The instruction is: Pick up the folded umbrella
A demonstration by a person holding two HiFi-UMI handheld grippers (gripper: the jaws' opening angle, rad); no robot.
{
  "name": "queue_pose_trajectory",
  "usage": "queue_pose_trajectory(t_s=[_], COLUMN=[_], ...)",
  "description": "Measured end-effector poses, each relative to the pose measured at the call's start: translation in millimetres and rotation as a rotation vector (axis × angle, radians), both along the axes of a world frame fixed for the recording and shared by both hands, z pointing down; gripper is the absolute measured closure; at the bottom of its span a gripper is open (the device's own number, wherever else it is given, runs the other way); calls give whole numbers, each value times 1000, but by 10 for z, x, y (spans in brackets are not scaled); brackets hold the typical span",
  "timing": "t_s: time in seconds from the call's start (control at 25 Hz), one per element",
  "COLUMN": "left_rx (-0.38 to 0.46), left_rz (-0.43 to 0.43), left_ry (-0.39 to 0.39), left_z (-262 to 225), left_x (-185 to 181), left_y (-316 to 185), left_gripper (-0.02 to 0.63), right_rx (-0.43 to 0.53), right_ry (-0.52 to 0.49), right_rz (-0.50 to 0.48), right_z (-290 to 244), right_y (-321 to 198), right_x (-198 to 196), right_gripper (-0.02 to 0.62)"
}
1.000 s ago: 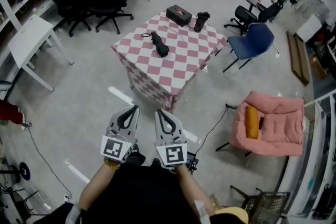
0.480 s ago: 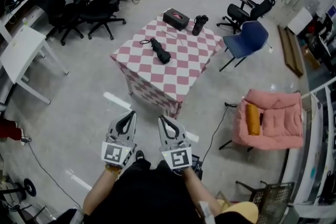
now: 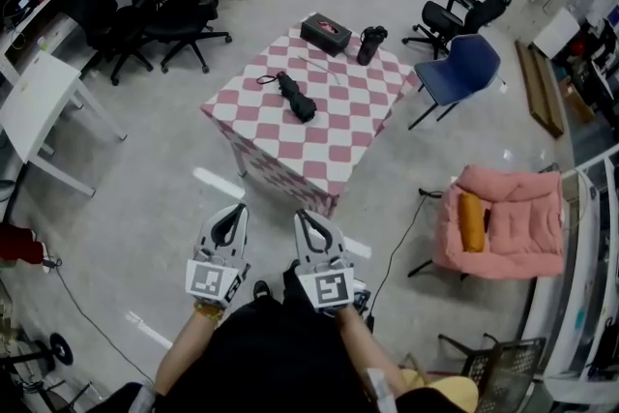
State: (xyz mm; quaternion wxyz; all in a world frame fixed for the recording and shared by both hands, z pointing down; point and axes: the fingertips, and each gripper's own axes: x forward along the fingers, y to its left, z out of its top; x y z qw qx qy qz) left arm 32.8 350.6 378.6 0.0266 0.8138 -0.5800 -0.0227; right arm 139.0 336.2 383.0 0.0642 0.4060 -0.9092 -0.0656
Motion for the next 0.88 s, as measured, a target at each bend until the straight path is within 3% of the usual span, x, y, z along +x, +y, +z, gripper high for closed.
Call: queue_pose_trajectory(t_s=[0.52,0.88], left_rx=[-44,-34], left_rz=[-32,-61], left_ry=[-44,-56], left_z=[41,9], left_x=[395,364], left_y=[-995,-1523], left_gripper=[592,592], right_rx=[-31,-45], right_ry=[-22,-19], right_rz=[-45,-58], right_z=[51,156], right_y=[-1046,-1583], right_x=[396,409], right_gripper=[577,577])
